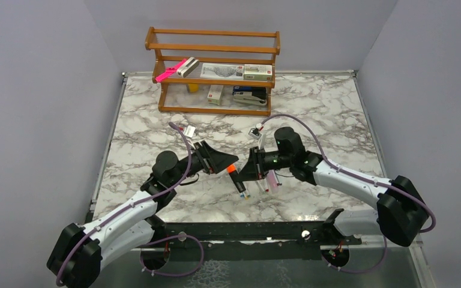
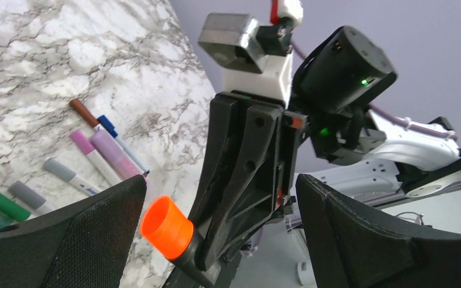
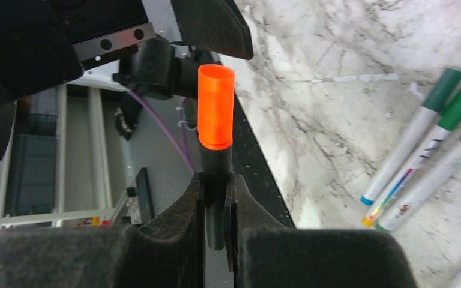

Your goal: Open the pen caps

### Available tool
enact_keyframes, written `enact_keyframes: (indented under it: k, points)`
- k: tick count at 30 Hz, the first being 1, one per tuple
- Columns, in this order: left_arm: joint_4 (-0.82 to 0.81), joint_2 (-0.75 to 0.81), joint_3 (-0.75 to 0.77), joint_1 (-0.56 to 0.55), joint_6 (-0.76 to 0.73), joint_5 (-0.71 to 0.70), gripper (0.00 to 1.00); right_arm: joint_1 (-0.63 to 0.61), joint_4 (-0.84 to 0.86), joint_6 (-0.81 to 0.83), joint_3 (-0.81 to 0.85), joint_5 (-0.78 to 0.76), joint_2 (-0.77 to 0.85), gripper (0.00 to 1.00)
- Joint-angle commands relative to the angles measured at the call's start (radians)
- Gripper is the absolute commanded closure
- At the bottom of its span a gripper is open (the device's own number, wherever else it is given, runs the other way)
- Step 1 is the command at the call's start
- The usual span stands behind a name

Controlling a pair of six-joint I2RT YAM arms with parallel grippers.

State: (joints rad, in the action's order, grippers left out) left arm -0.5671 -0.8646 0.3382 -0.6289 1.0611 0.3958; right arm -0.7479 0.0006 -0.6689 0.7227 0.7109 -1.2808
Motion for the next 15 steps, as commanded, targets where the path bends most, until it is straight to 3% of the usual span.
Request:
enact_keyframes:
  k: [1,8,15]
  points:
    - [-0.113,0.013,-0.022,-0.003,0.051,0.008,0.01,0.012,0.250,-0.123,-0.048,0.139,0.019,0.99]
    - [-0.179,-0.003,-0.039,-0.003,0.103,0.012,0.03,0.015,0.408,-0.194,-0.095,0.176,0.035,0.99]
    - [-0.318,-0.069,-0.067,-0.004,0.246,0.022,0.09,0.015,0.418,-0.178,-0.092,0.157,0.046,0.99]
